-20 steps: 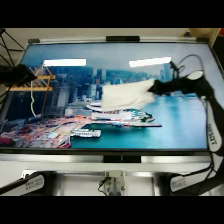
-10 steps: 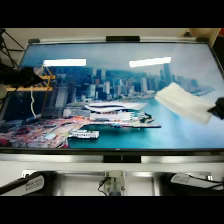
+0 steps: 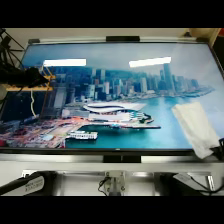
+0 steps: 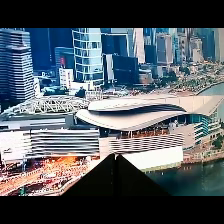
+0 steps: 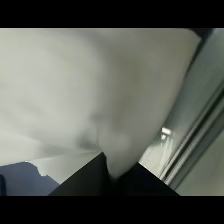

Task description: Fold the shirts.

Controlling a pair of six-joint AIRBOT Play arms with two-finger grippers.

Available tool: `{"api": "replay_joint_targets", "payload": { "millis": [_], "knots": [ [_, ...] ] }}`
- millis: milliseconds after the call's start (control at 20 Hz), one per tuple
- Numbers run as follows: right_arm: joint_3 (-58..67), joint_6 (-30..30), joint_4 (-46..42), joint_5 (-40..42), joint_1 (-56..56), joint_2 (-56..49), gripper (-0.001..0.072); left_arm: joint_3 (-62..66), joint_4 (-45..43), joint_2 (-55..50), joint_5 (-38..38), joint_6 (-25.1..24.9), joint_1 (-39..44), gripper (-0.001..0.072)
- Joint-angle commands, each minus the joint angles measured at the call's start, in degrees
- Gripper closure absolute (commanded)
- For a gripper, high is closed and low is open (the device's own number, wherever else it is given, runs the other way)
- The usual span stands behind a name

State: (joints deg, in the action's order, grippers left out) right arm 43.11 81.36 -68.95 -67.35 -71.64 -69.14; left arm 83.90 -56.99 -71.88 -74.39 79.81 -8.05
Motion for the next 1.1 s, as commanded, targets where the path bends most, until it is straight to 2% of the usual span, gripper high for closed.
{"api": "replay_joint_targets", "payload": {
  "millis": [0,200,300,350,500,600,750,800,900,950,1050],
  "knots": [
    [-7.93,0.7,-0.52,2.23,-4.76,3.65,0.0653,-0.02,-0.02,-0.04,-0.02,0.02,0.22,0.0674],
    [-10.62,2.78,-1.09,3.65,-5.16,6.54,0.0623,-0.02,-0.02,-0.04,-0.02,0.0,0.22,0.0674],
    [-10.62,3.93,-2.16,3.82,-5.16,7.76,0.0225,-0.02,-0.02,-0.04,-0.04,0.0,0.22,0.0674],
    [-10.6,3.76,-2.19,3.78,-5.16,8.72,0.0198,-0.02,-0.02,-0.04,-0.02,0.0,0.22,0.0673],
    [-8.81,3.72,-3.19,1.9,-5.16,11.56,0.0198,-0.02,-0.02,-0.24,0.96,-0.04,0.22,0.0673],
    [-5.22,3.5,-4.68,-3.43,-5.05,12.94,0.0198,-0.02,-0.02,-0.87,1.27,-0.2,0.22,0.0673],
    [4.39,3.87,-7.1,-13.07,-5.03,13.73,0.0198,-0.02,-0.04,-2.82,1.25,-3.04,0.28,0.0674],
    [8.35,4.44,-4.11,-13.68,-4.98,13.73,0.0199,-0.02,-0.24,-3.65,1.25,-4.5,0.59,0.0674],
    [17.62,4.39,4.92,-10.93,0.0,13.73,0.0199,0.02,-3.85,-5.05,1.4,-6.36,2.62,0.0676],
    [21.66,4.42,5.81,-8.07,5.57,13.73,0.02,0.09,-9.07,-5.44,1.44,-6.23,4.85,0.0677],
    [27.34,4.61,0.94,-0.68,22.88,13.7,0.0201,0.13,-23.23,-5.73,1.18,-2.78,11.13,0.0676]
  ]
}}
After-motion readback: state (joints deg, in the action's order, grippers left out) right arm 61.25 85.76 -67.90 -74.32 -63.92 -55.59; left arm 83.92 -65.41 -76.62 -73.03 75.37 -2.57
